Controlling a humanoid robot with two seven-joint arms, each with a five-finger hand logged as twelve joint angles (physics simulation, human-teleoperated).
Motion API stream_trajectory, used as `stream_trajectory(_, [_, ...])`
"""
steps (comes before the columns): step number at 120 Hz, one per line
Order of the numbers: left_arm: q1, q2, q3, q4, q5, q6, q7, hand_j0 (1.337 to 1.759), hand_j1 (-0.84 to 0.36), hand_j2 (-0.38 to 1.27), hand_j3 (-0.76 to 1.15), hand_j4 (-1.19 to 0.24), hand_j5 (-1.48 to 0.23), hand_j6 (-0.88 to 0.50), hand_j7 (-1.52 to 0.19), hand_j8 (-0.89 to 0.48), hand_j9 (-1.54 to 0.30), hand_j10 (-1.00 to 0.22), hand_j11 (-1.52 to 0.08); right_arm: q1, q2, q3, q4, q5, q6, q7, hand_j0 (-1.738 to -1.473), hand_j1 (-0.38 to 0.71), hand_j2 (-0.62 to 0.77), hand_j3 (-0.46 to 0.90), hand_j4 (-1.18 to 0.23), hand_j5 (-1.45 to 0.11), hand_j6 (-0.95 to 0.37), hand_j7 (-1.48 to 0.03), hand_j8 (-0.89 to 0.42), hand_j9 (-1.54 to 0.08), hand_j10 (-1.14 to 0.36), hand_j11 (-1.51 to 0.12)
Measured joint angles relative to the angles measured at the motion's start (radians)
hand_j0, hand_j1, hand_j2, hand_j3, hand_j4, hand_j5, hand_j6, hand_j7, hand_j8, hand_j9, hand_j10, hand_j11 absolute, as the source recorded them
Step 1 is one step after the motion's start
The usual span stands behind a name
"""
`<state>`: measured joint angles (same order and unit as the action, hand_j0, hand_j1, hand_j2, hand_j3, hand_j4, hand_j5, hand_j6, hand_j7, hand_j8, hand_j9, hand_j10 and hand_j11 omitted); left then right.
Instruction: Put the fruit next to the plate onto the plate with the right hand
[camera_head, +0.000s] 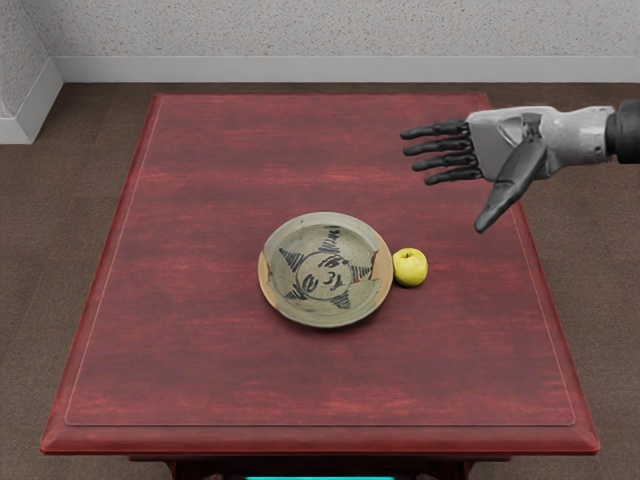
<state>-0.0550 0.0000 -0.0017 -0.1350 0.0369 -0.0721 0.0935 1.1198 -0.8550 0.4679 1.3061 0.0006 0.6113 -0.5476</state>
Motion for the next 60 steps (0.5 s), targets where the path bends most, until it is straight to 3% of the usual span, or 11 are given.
stream_trajectory(36, [0.000,0.000,0.000,0.000,0.000,0.000,0.000,1.658,0.07,0.05,0.00,-0.23,-0.30,-0.23,-0.30,-0.23,-0.30,-0.23,-0.30,0.000,0.004,0.010,0.043,0.014,0.000,-0.055,-1.658,-0.30,-0.01,0.00,-0.04,-0.06,-0.04,-0.06,-0.04,-0.06,-0.04,-0.06])
stream_trajectory(48, [0.001,0.000,0.000,0.000,0.000,0.000,0.000,1.658,0.07,0.05,0.00,-0.23,-0.30,-0.23,-0.30,-0.23,-0.30,-0.23,-0.30,-0.006,-0.002,0.052,0.046,0.031,0.000,-0.018,-1.658,-0.30,-0.01,0.00,-0.04,-0.06,-0.04,-0.06,-0.04,-0.06,-0.04,-0.06])
stream_trajectory(60, [0.001,0.000,0.000,0.000,0.000,0.000,0.000,1.658,0.07,0.05,0.00,-0.23,-0.30,-0.23,-0.30,-0.23,-0.30,-0.23,-0.30,-0.009,-0.010,0.068,0.082,0.027,0.000,-0.008,-1.658,-0.29,-0.01,0.00,-0.05,-0.07,-0.05,-0.07,-0.05,-0.07,-0.05,-0.07])
